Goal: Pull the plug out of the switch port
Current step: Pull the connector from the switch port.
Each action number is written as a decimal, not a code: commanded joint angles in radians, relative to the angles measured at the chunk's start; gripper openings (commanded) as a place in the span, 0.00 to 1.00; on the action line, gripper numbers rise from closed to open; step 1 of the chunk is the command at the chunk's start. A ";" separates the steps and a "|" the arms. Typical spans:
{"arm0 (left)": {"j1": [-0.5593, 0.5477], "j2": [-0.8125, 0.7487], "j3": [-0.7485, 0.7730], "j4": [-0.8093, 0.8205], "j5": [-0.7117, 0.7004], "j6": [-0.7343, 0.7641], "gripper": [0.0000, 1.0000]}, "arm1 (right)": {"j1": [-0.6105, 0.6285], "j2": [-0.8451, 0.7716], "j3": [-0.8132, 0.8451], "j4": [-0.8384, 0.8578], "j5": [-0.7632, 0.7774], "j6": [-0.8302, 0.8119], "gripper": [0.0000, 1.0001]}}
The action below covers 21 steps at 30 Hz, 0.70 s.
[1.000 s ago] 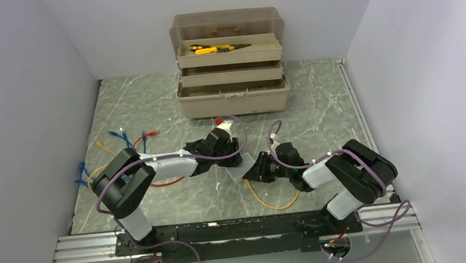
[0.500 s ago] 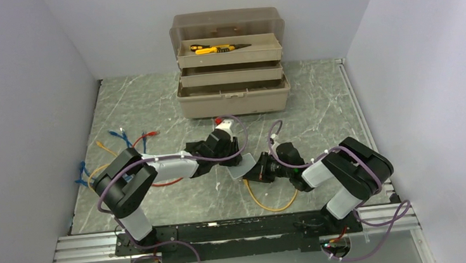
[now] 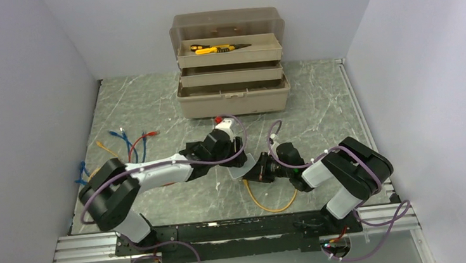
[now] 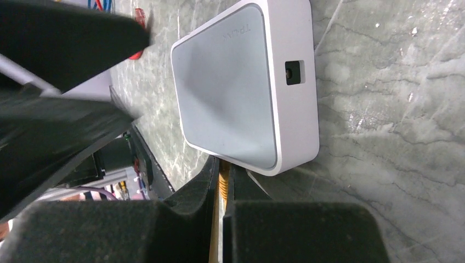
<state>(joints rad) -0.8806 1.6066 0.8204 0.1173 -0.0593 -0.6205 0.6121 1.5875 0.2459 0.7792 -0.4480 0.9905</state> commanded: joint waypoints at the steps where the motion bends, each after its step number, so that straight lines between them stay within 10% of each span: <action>1: -0.041 -0.165 0.071 -0.087 -0.080 0.025 0.67 | -0.009 0.012 -0.032 -0.093 0.092 -0.056 0.00; 10: -0.172 -0.166 0.164 -0.459 -0.370 0.065 0.73 | -0.011 0.011 -0.026 -0.097 0.076 -0.070 0.00; 21: -0.239 -0.107 0.090 -0.497 -0.453 0.075 0.74 | -0.011 0.021 -0.015 -0.103 0.061 -0.079 0.00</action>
<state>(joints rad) -1.1038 1.5055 0.9211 -0.3721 -0.4583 -0.5648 0.6109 1.5860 0.2459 0.7803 -0.4526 0.9680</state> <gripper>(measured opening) 0.739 0.038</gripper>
